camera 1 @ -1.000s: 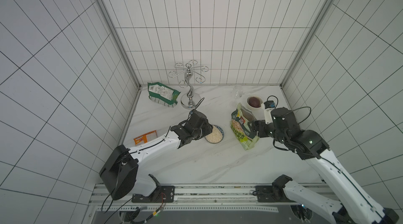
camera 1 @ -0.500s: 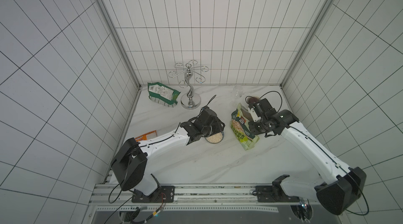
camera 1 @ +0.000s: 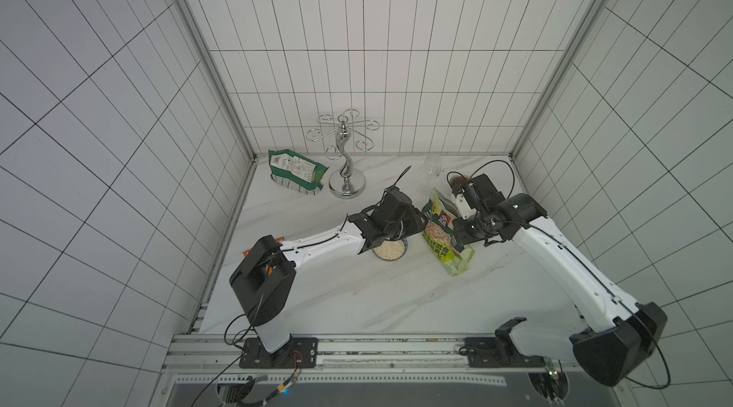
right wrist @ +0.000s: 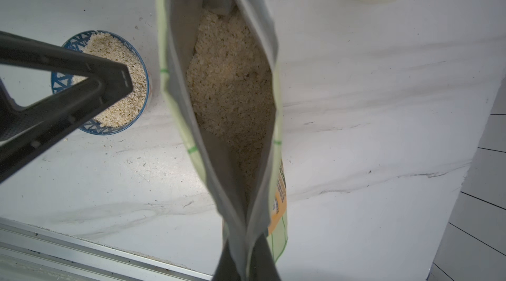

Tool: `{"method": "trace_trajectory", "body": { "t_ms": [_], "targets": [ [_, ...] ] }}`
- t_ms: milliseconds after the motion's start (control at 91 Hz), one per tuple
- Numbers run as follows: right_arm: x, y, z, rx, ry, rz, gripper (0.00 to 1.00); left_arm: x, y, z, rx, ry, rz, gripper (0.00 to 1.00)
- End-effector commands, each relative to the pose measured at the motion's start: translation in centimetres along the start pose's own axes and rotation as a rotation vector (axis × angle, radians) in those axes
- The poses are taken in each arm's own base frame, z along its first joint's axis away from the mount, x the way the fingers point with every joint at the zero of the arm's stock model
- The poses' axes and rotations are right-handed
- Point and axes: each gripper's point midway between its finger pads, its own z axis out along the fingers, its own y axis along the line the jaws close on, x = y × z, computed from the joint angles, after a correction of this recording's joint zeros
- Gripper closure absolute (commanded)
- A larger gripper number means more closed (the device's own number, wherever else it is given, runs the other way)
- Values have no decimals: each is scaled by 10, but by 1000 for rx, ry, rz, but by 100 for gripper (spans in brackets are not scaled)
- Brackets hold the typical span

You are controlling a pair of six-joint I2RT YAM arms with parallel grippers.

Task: Pour the oats into the breakfast bowl
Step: Close the oats bag at the center of the board.

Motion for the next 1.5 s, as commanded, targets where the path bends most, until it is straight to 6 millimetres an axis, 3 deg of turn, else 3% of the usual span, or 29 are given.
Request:
{"method": "trace_trajectory", "body": {
  "t_ms": [0, 33, 88, 297, 385, 473, 748, 868, 989, 1099, 1176, 1231, 1286, 1484],
  "targets": [
    [-6, -3, -6, 3, -36, 22, 85, 2, -10, 7, 24, 4, 15, 44],
    [-6, -4, -6, 8, -37, 18, 75, 4, -11, 9, 25, 7, 15, 44],
    [-9, -5, -7, 15, -40, 13, 67, 6, -10, 10, 24, 12, 13, 45],
    [-16, -4, 1, 25, -19, 1, 62, 14, -15, 15, 34, 32, 11, 47],
    [-18, -4, 3, 27, -13, 3, 71, 17, -16, 17, 37, 38, 13, 47],
    [-20, -1, 4, 15, -11, 4, 100, 16, -17, 18, 38, 36, 13, 48],
    [-30, -4, -15, 15, -98, 77, 100, 13, -16, 18, 26, 20, 8, 48],
    [-26, 4, -3, -29, -75, 89, 100, 12, -15, 17, 24, 15, 7, 48],
    [-22, 3, 13, -9, -37, 81, 71, 14, -14, 17, 24, 20, 4, 48],
    [-30, -3, 14, 18, -54, 77, 65, 15, -13, 16, 20, 21, 5, 48],
    [-38, -1, 10, 9, -70, 75, 68, 15, -12, 16, 19, 20, 5, 49],
    [-43, 2, 7, -12, -80, 71, 75, 15, -13, 16, 22, 19, 5, 48],
    [-47, 5, 5, -25, -88, 69, 100, 15, -14, 17, 24, 21, 3, 49],
    [-49, 5, -2, -36, -116, 83, 100, 16, -15, 17, 28, 23, 5, 49]
  ]
}}
